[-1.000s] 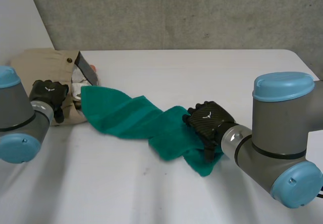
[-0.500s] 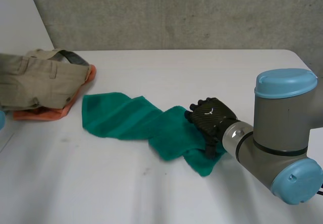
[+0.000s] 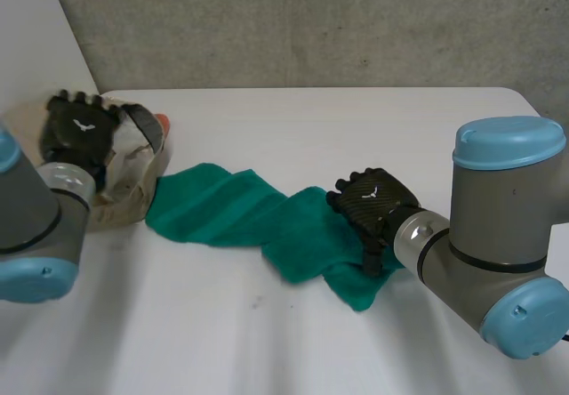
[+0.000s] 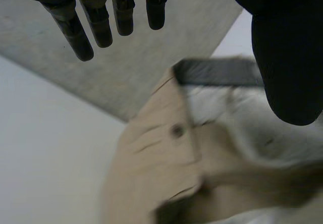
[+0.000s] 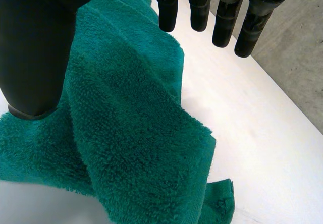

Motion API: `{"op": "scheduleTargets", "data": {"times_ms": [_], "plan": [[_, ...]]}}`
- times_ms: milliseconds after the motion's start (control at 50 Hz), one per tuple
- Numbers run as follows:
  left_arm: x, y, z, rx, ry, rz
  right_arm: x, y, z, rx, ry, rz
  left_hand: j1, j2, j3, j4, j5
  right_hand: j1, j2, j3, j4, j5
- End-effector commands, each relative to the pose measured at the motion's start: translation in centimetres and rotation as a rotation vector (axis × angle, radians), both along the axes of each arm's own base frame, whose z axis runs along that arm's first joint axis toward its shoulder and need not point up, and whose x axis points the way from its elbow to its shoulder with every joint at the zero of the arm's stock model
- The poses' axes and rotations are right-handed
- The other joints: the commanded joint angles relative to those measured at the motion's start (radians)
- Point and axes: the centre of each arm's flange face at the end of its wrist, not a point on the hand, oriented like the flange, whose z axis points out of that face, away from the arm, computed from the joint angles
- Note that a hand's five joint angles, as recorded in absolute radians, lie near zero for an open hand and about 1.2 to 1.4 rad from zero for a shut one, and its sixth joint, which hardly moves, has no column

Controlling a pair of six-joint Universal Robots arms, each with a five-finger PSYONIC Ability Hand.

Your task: Fold the laundry.

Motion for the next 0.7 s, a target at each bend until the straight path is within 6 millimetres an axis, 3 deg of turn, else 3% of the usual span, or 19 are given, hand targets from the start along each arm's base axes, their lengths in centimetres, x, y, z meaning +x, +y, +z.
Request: {"op": "scheduleTargets", "data": {"times_ms": [20,140,240,360,480,620,700], "plan": [[-3.0,2.3,-1.0,0.115,0.108,-0.167,0.0,0.0,0.0,0.001,0.001,0.0,0.01,-0.007,-0.015,-0.006,-0.03,-0.024,-0.049,-0.042,-0.061,-0.065],[-3.8,2.4,-2.1,0.158,0.147,-0.216,0.0,0.1,-0.1,0.002,0.001,0.002,0.034,0.017,0.009,0.017,-0.007,-0.024,-0.049,-0.042,-0.061,-0.065],[-4.0,1.1,-4.7,0.213,0.124,-0.197,0.0,0.2,-0.2,0.006,0.004,0.002,0.107,0.09,0.082,0.09,0.066,-0.024,-0.049,-0.042,-0.061,-0.065],[-3.5,-0.7,-6.4,0.232,0.117,-0.162,-0.1,0.1,-0.2,0.005,0.003,0.0,0.262,0.246,0.237,0.246,0.222,-0.024,-0.049,-0.042,-0.061,-0.065],[-0.3,-3.9,-7.7,0.231,0.111,-0.027,-0.1,0.1,-0.2,0.006,0.004,0.0,0.412,0.396,0.387,0.396,0.372,-0.024,-0.049,-0.042,-0.061,-0.065],[3.7,-6.7,-6.1,0.119,-0.018,0.193,-0.1,0.1,-0.2,0.004,0.002,0.0,0.445,0.428,0.42,0.428,0.404,-0.024,-0.049,-0.042,-0.061,-0.065],[4.7,-7.7,-6.0,0.051,-0.159,0.238,0.0,0.0,-0.1,0.001,0.001,0.0,0.439,0.422,0.414,0.422,0.398,-0.024,-0.049,-0.042,-0.061,-0.065]]}}
